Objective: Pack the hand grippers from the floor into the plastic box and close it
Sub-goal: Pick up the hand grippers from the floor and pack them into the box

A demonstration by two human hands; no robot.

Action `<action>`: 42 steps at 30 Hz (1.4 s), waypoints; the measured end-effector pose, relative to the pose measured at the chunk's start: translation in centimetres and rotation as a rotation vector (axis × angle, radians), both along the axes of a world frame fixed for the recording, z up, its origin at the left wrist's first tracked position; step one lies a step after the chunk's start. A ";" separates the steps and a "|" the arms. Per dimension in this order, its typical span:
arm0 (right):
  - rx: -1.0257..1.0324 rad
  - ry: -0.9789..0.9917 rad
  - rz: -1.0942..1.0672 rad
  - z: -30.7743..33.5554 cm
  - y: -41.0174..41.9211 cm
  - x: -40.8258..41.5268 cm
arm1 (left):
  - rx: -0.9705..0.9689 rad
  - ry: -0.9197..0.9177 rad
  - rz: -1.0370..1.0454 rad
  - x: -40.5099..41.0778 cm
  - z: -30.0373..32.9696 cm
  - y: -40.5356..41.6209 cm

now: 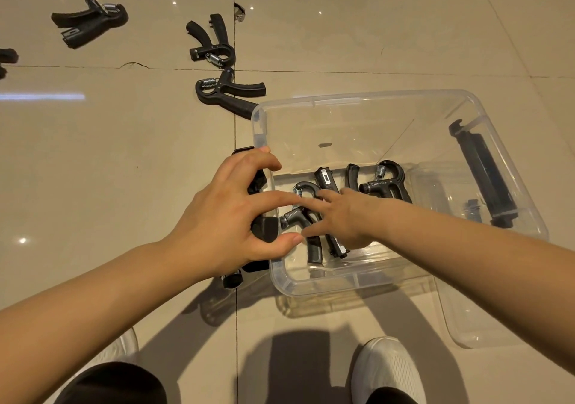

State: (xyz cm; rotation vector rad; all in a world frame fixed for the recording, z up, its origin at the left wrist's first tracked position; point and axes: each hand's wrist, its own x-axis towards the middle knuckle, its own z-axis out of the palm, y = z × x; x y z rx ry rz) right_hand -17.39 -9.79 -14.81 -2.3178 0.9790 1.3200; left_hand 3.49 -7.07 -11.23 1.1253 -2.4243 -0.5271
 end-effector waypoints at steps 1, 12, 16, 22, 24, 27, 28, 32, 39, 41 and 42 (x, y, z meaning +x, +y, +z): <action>-0.006 0.001 0.040 -0.6 0.0 0.3 | -0.001 0.001 -0.003 0.0 0.0 0.0; -0.018 -0.053 -0.098 -2.7 -1.2 1.2 | 0.007 0.032 0.008 0.0 -0.1 0.1; -0.050 -0.291 -0.236 -0.9 -1.5 0.5 | 0.013 0.069 0.000 0.1 0.1 -0.1; -0.363 -0.985 -0.731 6.2 0.3 0.1 | -0.057 0.195 0.166 1.9 3.9 -1.0; -0.358 -1.175 -0.808 8.5 1.3 1.2 | -0.123 0.218 0.229 2.9 5.7 -1.7; -0.249 -1.301 -0.716 11.1 2.0 4.0 | -0.144 0.320 0.310 3.7 8.4 -2.8; -0.227 -1.329 -0.672 11.6 2.0 5.0 | -0.125 0.378 0.350 3.7 9.2 -3.1; -0.155 -1.510 -0.756 13.0 1.2 7.6 | 0.090 0.685 0.529 3.3 10.8 -4.2; -0.492 -1.526 -0.639 12.8 1.3 7.2 | 0.494 1.066 0.753 2.6 10.2 -4.4; -0.562 -1.529 -0.659 12.7 1.3 6.8 | 0.542 1.071 0.721 2.5 10.0 -4.0; -0.550 -1.540 -0.701 12.8 1.2 6.6 | 0.556 1.049 0.694 2.4 10.0 -3.9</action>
